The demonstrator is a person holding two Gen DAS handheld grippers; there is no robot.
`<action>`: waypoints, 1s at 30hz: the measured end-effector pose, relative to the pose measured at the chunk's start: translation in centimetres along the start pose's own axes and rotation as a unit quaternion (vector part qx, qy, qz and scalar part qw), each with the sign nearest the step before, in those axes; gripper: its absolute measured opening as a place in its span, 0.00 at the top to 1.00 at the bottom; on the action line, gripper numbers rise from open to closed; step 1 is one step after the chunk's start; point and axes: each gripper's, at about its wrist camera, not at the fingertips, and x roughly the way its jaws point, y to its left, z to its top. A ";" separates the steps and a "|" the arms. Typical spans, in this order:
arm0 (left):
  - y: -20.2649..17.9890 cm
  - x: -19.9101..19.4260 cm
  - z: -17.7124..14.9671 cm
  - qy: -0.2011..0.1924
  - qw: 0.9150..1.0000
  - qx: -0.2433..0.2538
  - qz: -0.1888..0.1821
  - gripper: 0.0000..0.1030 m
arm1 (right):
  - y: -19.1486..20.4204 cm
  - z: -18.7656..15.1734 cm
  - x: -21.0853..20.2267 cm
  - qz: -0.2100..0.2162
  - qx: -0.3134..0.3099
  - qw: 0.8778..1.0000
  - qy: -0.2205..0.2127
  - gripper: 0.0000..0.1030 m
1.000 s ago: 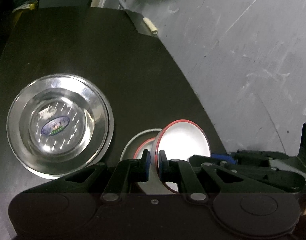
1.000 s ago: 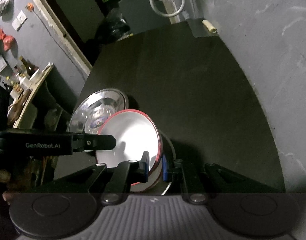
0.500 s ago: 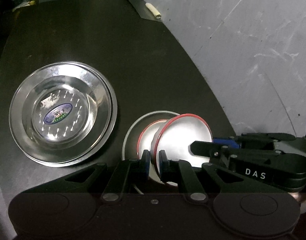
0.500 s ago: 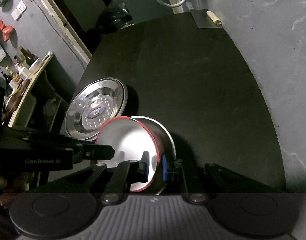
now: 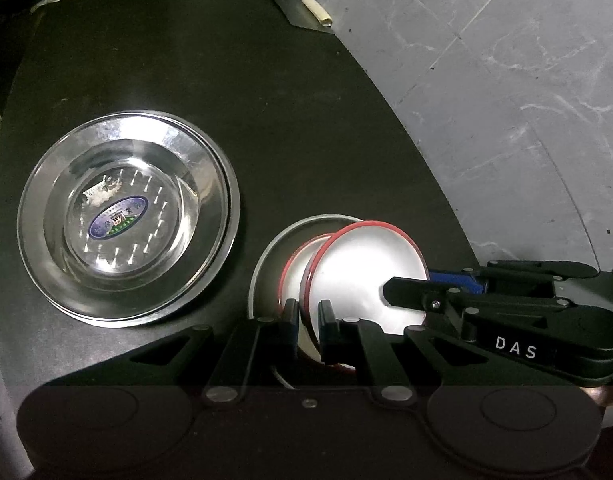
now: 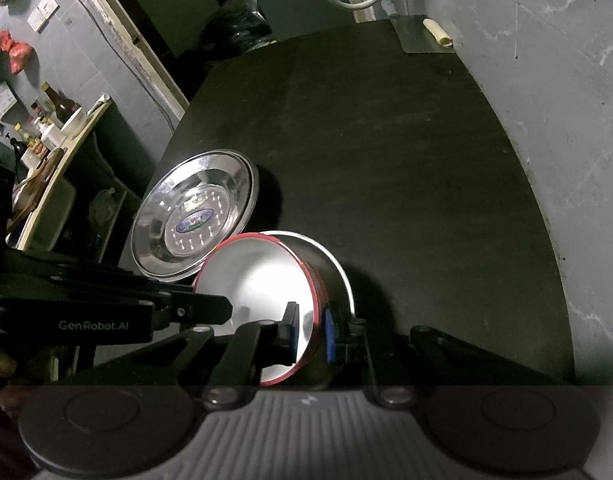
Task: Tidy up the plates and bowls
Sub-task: 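Lower the second white bowl into the first white bowl with both grippers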
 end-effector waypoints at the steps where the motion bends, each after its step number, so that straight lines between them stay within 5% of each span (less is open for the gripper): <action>1: 0.0 0.0 0.0 0.000 1.000 0.000 0.000 0.91 | 0.0 0.0 0.0 0.000 0.000 1.000 0.000 0.86; 30: 0.2 -0.5 -0.2 -0.009 1.000 -0.010 0.004 0.88 | -0.1 0.1 0.2 0.002 -0.006 1.000 -0.004 0.86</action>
